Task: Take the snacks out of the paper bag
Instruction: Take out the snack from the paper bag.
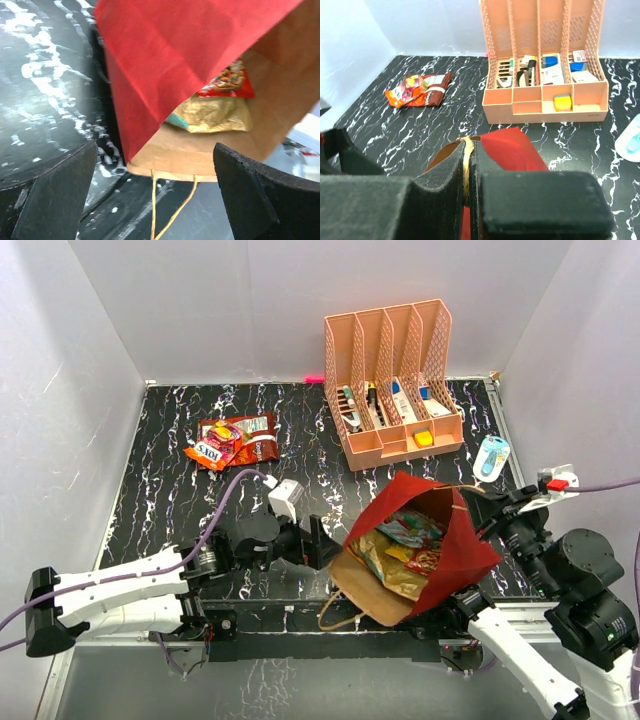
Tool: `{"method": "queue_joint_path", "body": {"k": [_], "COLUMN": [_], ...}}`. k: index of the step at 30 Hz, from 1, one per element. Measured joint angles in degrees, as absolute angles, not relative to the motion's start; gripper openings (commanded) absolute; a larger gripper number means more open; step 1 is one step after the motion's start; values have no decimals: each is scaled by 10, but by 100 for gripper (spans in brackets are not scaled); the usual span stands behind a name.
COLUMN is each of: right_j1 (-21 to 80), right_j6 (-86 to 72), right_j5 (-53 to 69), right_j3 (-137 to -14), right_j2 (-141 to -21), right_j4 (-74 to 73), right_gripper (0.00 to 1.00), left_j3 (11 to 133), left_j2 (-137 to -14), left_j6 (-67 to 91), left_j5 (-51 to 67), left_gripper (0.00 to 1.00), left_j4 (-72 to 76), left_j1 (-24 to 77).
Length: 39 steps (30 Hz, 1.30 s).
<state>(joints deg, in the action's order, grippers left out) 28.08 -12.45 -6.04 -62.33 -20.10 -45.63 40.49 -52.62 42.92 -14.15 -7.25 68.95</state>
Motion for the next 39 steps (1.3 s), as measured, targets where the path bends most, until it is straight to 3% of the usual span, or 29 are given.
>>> {"method": "queue_joint_path", "body": {"k": [10,13,16,26,31,34,39], "right_j1": [282,282,282,282,282,282,282], "right_j6": [-151,-147,-143,-131,-119,-116,-115], "right_j5": [-91,-79,-74,-12,-2,-1,3], "right_j3": [-660,-676,-700,-738,-730,-721,-721], "right_j2": [-339,-375,-404,-481,-456,-425,-405], "right_j4": [-445,-441,-433,-399,-398,-401,-410], "right_gripper": [7,7,7,7,7,7,7], "left_j3": [433,469,503,514,514,514,516], "left_j2": [-609,-627,-638,-690,-746,-749,-751], "left_j6": [403,362,317,212,81,-34,-193], "left_j5": [13,48,70,86,90,81,81], "left_gripper": [92,85,79,75,68,54,54], "left_j4": [43,48,58,139,128,115,118], "left_j1": [689,689,689,696,706,707,688]}}
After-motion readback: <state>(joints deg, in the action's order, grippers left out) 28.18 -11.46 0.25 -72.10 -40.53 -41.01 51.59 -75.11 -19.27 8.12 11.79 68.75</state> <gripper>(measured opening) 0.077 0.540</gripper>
